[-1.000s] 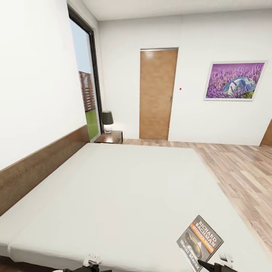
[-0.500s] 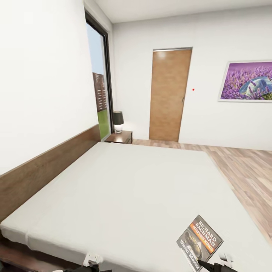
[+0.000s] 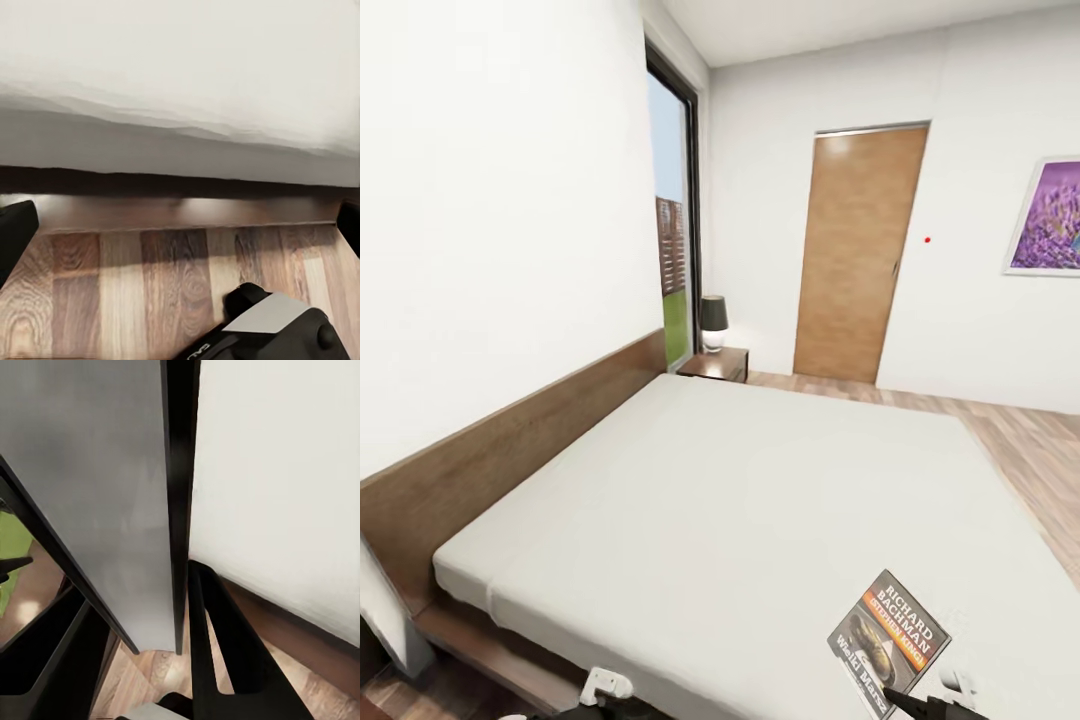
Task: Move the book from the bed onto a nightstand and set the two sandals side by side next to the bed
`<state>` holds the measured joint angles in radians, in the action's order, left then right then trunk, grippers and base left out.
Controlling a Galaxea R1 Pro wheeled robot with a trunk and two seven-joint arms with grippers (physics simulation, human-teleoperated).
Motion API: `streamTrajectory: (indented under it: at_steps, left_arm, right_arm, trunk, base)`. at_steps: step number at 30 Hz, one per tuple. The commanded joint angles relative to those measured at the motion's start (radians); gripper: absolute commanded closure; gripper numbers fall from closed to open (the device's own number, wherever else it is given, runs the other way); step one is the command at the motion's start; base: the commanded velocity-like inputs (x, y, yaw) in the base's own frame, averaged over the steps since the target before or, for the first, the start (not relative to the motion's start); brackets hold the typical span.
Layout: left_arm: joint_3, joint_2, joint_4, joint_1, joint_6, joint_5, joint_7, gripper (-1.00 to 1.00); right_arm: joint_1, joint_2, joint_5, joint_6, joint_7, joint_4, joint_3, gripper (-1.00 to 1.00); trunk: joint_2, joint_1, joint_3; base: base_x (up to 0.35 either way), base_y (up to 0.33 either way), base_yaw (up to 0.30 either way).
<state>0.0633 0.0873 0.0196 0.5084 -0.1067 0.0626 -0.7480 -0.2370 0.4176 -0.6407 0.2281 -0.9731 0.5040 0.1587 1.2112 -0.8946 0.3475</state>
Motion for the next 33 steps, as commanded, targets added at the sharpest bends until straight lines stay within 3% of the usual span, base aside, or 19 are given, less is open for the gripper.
streamTrajectory:
  at_steps: [1, 13, 17, 20, 24, 33]
  left_arm:
    - [0.007, 0.000, -0.001, 0.001, -0.005, 0.006, -0.002, -1.00]
    - [0.009, 0.001, 0.000, -0.003, -0.003, -0.003, -0.002, -1.00]
    - [0.009, 0.007, 0.001, -0.057, -0.010, -0.033, 0.000, -1.00]
    - [0.008, 0.048, 0.002, -0.075, -0.023, -0.053, 0.001, -1.00]
    - [0.007, 0.083, 0.002, -0.080, -0.026, -0.057, 0.001, -1.00]
    - [0.010, 0.094, 0.002, -0.080, -0.027, -0.060, 0.001, -1.00]
  right_arm:
    - [-0.001, 0.001, -0.013, 0.010, -0.001, 0.001, 0.004, 1.00]
    - [-0.001, 0.001, -0.014, 0.010, -0.002, -0.001, 0.004, 1.00]
    - [-0.001, 0.001, -0.014, 0.010, -0.002, -0.001, 0.004, 1.00]
    - [-0.001, 0.001, -0.014, 0.010, -0.004, -0.001, 0.003, 1.00]
    - [-0.001, 0.001, -0.014, 0.010, -0.004, -0.001, 0.002, 1.00]
    - [-0.001, 0.001, -0.014, 0.010, -0.003, -0.001, 0.002, 1.00]
  trunk:
    - [0.001, 0.000, 0.001]
    - [0.001, 0.000, -0.005]
    - [0.001, 0.000, -0.006]
    - [0.001, 0.000, -0.008]
    - [0.001, 0.000, -0.010]
    - [0.001, 0.000, -0.014]
  base:
    - [0.000, 0.000, 0.277]
    - [0.000, 0.000, 0.277]
    - [0.000, 0.000, 0.277]
    - [0.000, 0.000, 0.277]
    - [0.000, 0.000, 0.277]
    - [0.000, 0.000, 0.277]
